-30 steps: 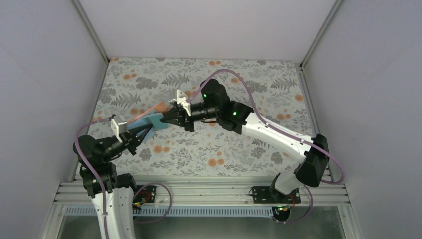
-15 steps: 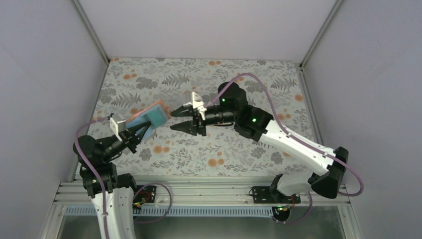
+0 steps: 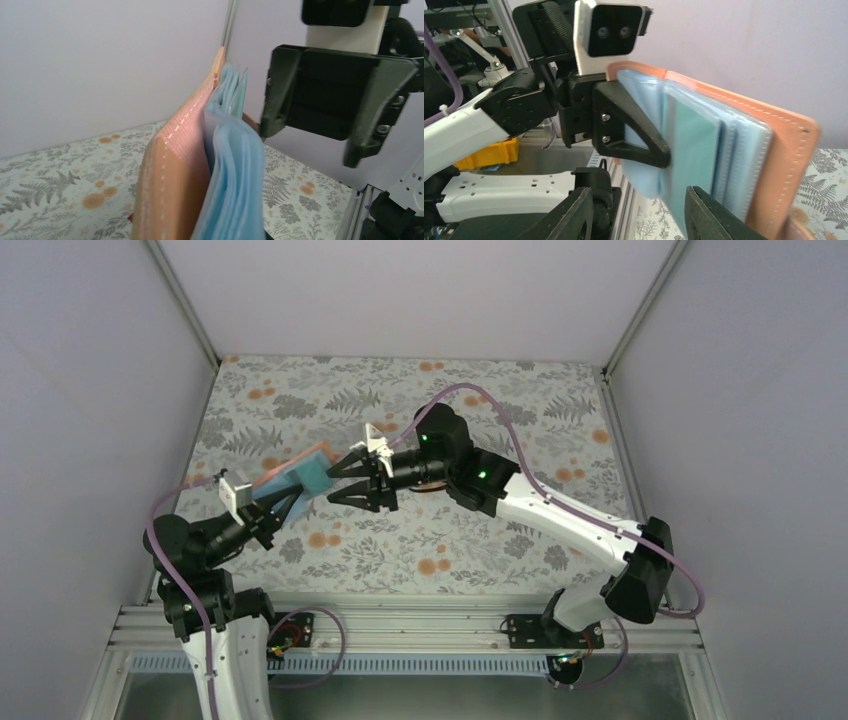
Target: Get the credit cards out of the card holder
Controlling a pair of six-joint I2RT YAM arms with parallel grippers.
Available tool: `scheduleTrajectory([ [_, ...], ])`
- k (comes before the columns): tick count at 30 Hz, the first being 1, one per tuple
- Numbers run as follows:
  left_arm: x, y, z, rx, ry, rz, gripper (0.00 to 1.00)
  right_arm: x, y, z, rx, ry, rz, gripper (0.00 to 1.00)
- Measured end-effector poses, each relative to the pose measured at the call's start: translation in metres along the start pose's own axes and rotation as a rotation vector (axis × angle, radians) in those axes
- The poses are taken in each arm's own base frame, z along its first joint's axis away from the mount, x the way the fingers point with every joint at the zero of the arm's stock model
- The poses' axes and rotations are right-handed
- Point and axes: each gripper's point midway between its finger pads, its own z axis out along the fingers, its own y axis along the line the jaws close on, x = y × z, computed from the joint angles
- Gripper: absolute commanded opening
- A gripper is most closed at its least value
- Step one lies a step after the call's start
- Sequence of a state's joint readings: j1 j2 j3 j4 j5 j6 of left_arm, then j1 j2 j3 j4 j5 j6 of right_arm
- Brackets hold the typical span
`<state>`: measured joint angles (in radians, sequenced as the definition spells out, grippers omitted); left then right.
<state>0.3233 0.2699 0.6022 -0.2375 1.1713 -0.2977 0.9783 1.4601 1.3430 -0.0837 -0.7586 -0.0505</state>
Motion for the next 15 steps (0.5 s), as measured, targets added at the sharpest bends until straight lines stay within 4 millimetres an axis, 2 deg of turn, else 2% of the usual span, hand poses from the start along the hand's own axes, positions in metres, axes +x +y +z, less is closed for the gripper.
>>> scheduleTrajectory([
  [8,-0.002,-0.006,-0.001,0.019,0.001,0.017,0.02,0.001,-0.014,0.003,0.032,-0.016,0.031,0.45],
  [15,-0.001,-0.006,-0.001,0.02,0.006,0.021,0.02,0.007,-0.02,0.009,0.008,-0.008,0.066,0.31],
])
